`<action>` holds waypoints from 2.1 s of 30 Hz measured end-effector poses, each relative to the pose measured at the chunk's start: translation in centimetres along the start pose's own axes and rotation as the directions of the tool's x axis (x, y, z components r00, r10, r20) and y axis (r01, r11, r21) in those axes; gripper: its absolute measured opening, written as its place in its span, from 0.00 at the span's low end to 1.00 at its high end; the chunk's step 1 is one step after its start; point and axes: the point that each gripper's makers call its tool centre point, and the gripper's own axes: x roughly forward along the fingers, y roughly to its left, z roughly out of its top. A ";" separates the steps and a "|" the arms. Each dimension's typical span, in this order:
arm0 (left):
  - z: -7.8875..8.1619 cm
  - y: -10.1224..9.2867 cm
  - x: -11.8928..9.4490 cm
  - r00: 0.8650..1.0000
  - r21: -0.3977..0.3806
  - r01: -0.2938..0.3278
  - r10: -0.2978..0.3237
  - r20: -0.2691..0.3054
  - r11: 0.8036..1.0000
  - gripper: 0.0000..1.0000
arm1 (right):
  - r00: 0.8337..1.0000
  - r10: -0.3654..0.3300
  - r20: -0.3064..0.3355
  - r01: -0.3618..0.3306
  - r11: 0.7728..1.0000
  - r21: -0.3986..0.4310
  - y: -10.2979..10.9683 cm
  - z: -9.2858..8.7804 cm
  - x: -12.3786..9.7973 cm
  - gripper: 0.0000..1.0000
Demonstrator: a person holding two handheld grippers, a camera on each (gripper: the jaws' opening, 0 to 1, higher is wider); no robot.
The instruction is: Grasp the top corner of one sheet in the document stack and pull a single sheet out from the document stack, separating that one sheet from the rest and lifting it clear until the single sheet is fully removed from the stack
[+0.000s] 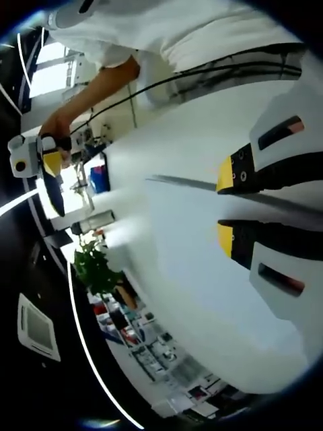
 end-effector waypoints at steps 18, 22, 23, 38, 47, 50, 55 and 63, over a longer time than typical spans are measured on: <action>-0.5 -0.2 0.1 1.000 -0.026 0.020 -0.021 -0.016 0.999 0.14 | 1.000 0.000 0.000 0.000 1.000 0.000 -0.2 0.0 -0.1 0.51; -0.5 -0.3 0.1 0.998 -0.151 0.055 -0.052 0.021 0.987 0.12 | 1.000 0.001 -0.001 -0.001 1.000 -0.001 -0.2 0.0 0.0 0.51; -0.6 -0.1 0.1 0.998 -0.183 0.058 -0.053 0.031 0.981 0.11 | 1.000 0.000 -0.001 0.000 1.000 -0.001 -0.2 0.0 0.0 0.51; 0.4 -0.4 -0.3 0.997 -0.171 0.066 -0.057 0.056 0.983 0.03 | 1.000 -0.001 -0.003 0.001 1.000 -0.002 -0.2 0.0 0.0 0.51; 0.2 -0.7 -0.5 0.997 -0.178 0.072 -0.067 0.030 0.981 0.03 | 1.000 0.000 -0.005 0.000 1.000 -0.005 0.0 -0.1 0.0 0.51; 0.5 -0.9 -0.6 0.997 -0.183 0.076 -0.071 0.030 0.980 0.03 | 1.000 -0.001 -0.005 0.001 1.000 -0.005 -0.1 0.0 0.0 0.51; 0.8 -1.7 -0.7 0.997 -0.166 0.081 -0.081 0.008 0.983 0.03 | 1.000 0.002 -0.012 -0.002 1.000 -0.010 -0.1 -0.2 0.1 0.51; 0.7 -2.6 -0.9 0.994 -0.145 0.108 -0.112 -0.019 0.983 0.03 | 1.000 0.002 -0.009 -0.002 1.000 -0.011 0.0 -0.1 0.0 0.51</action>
